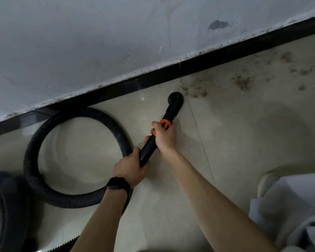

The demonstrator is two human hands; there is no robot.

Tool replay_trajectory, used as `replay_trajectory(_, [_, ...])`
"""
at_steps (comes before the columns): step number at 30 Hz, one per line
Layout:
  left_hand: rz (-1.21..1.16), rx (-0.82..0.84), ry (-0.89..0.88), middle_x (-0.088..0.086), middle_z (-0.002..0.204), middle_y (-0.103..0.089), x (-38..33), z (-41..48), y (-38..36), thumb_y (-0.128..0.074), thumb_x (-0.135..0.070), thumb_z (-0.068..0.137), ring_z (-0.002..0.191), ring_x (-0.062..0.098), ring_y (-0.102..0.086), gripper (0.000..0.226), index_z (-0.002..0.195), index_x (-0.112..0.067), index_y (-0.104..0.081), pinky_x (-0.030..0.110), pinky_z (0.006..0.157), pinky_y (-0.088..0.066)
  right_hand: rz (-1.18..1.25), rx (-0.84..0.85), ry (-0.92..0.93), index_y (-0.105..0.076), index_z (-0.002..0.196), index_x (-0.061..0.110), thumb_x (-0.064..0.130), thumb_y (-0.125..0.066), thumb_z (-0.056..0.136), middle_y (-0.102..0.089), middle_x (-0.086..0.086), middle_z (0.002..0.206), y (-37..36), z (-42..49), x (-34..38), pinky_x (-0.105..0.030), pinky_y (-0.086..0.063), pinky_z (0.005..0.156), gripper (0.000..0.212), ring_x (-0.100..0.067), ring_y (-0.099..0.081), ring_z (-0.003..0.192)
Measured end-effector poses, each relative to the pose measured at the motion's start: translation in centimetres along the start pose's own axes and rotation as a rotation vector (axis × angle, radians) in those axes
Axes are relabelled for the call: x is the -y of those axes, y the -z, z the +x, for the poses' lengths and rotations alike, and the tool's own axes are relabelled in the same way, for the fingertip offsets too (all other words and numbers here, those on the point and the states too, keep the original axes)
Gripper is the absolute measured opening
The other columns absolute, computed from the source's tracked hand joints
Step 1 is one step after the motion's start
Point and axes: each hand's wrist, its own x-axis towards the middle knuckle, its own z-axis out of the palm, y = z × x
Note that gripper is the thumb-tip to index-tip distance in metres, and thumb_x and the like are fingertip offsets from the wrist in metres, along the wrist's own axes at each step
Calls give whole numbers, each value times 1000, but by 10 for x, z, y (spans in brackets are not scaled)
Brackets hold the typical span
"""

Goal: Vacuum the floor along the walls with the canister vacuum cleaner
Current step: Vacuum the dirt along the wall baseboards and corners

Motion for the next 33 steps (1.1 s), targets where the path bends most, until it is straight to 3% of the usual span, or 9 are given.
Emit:
replay_trajectory(11, [3, -35, 85, -5, 77, -54, -6, 27, 7, -50, -43, 95, 68, 21, -58, 24, 101, -23, -39, 36, 63, -50, -69, 47, -10, -47, 128, 6, 12, -68, 93, -60, -9, 77, -20, 30, 18, -53, -62, 67, 42, -30, -62, 56])
replay_trajectory(15, [34, -66, 101, -6, 79, -52, -11, 34, 6, -49, -44, 96, 66, 20, -53, 25, 100, -23, -35, 32, 59, -42, -87, 83, -17, -47, 128, 8, 13, -67, 94, -58, -10, 80, -23, 38, 22, -45, -61, 62, 40, -25, -61, 51])
replay_trajectory(20, [-98, -55, 160, 2, 81, -59, 3, 35, 9, -53, -41, 93, 71, 27, -60, 25, 102, -21, -40, 39, 65, -52, -131, 81, -9, -44, 124, 11, 10, -63, 96, -58, -9, 79, -39, 33, 20, -39, -59, 56, 34, -23, -60, 47])
replay_trajectory(24, [-233, -54, 208, 4, 87, -63, 23, 22, 8, -57, -35, 93, 73, 25, -60, 25, 111, -22, -46, 34, 64, -49, -219, 158, -49, -40, 125, 12, 14, -64, 97, -59, -8, 79, -57, 29, 3, -40, -61, 59, 37, -22, -62, 47])
replay_trajectory(27, [-238, -61, 224, 4, 83, -63, 37, 13, 10, -57, -40, 93, 69, 24, -60, 22, 101, -23, -44, 36, 63, -52, -284, 205, -70, -38, 124, 12, 19, -65, 97, -62, -7, 78, -67, 23, -7, -46, -64, 66, 39, -26, -67, 54])
replay_trajectory(33, [5, 4, 62, 3, 93, -65, 34, 1, 13, -54, -44, 92, 80, 28, -63, 29, 108, -25, -41, 34, 64, -48, -85, 12, -48, -43, 117, 13, 17, -66, 97, -62, -6, 78, -38, 3, -14, -39, -60, 63, 31, -16, -63, 47])
